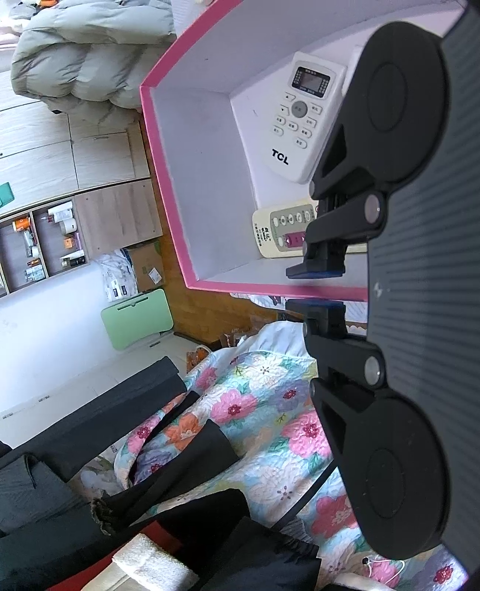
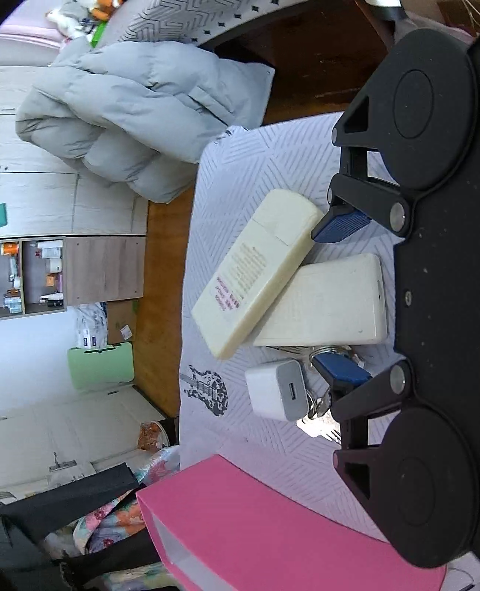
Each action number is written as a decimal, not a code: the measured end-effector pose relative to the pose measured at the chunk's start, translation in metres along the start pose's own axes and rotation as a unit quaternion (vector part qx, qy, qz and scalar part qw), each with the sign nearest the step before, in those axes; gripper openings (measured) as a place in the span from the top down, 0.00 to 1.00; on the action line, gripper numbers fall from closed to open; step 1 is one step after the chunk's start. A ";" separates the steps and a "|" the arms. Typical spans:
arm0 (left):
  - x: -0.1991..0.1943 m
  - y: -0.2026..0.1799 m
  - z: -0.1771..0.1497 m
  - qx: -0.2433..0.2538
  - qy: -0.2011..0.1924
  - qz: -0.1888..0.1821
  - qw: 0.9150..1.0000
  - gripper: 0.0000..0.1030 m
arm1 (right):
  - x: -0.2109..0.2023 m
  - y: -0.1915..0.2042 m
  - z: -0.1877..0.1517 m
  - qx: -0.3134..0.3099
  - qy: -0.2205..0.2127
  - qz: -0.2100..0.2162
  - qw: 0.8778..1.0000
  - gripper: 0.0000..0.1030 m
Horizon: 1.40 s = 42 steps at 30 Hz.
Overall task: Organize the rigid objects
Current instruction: 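Return the right tool to the table and grasp the keys, then lower the keys into the box onto the TCL remote and open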
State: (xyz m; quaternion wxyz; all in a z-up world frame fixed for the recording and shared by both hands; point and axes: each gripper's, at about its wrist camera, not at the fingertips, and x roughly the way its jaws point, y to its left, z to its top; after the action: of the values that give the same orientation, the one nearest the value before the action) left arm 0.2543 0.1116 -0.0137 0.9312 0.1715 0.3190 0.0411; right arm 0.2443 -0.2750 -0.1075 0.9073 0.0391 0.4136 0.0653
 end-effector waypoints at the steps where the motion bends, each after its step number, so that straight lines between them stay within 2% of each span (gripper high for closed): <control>1: 0.000 0.000 0.000 0.000 0.000 0.001 1.000 0.90 | 0.000 0.002 -0.001 -0.001 0.000 -0.002 1.000 0.31; 3: -0.001 -0.001 -0.001 0.001 -0.001 -0.001 1.000 0.90 | -0.006 0.008 -0.003 -0.012 -0.015 -0.011 1.000 0.31; 6: -0.001 -0.004 -0.002 0.010 -0.001 0.006 1.000 0.90 | -0.018 0.021 -0.008 -0.044 -0.042 0.002 0.998 0.32; 8: -0.001 -0.006 -0.001 0.013 -0.001 0.007 1.000 0.90 | -0.019 0.030 -0.010 -0.069 -0.036 0.018 0.997 0.45; 10: -0.001 -0.007 -0.001 0.016 -0.001 0.009 1.000 0.90 | -0.016 0.039 -0.012 -0.092 -0.031 0.018 0.995 0.49; 12: 0.000 -0.006 0.000 0.014 -0.001 0.009 1.000 0.90 | -0.011 0.047 -0.015 -0.115 -0.029 0.005 0.993 0.60; 14: 0.000 -0.005 0.001 0.012 0.000 0.007 1.000 0.90 | -0.010 0.060 -0.019 -0.160 -0.028 -0.015 0.987 0.94; 18: 0.001 -0.006 0.000 0.014 0.002 0.009 1.000 0.90 | -0.016 0.066 -0.021 -0.141 -0.024 0.009 0.990 0.95; 20: 0.001 -0.006 0.001 0.014 0.002 0.008 1.000 0.90 | -0.024 0.063 -0.020 -0.123 -0.039 0.012 0.992 0.95; 23: 0.002 -0.005 0.000 0.015 0.002 0.010 1.000 0.90 | -0.045 0.058 -0.015 -0.087 -0.065 0.040 0.993 0.95; 27: 0.002 -0.005 0.001 0.016 0.003 0.011 1.000 0.90 | -0.073 0.064 -0.002 -0.079 -0.101 0.067 0.989 0.95; 34: 0.002 -0.005 0.001 0.018 0.004 0.013 1.000 0.90 | -0.125 0.096 0.024 -0.111 -0.174 0.137 0.969 0.95; 39: 0.004 -0.005 0.001 0.017 0.012 0.014 1.000 0.90 | -0.129 0.131 0.041 -0.126 -0.173 0.218 0.952 0.95; 42: 0.003 -0.004 0.001 0.012 0.005 0.009 1.000 0.90 | -0.117 0.155 0.045 -0.139 -0.170 0.240 0.946 0.95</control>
State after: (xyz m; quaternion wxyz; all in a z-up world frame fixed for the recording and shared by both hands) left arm 0.2572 0.1080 -0.0157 0.9270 0.1857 0.3226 0.0465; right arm 0.1885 -0.1406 0.0286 0.9179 0.0216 0.2184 0.3305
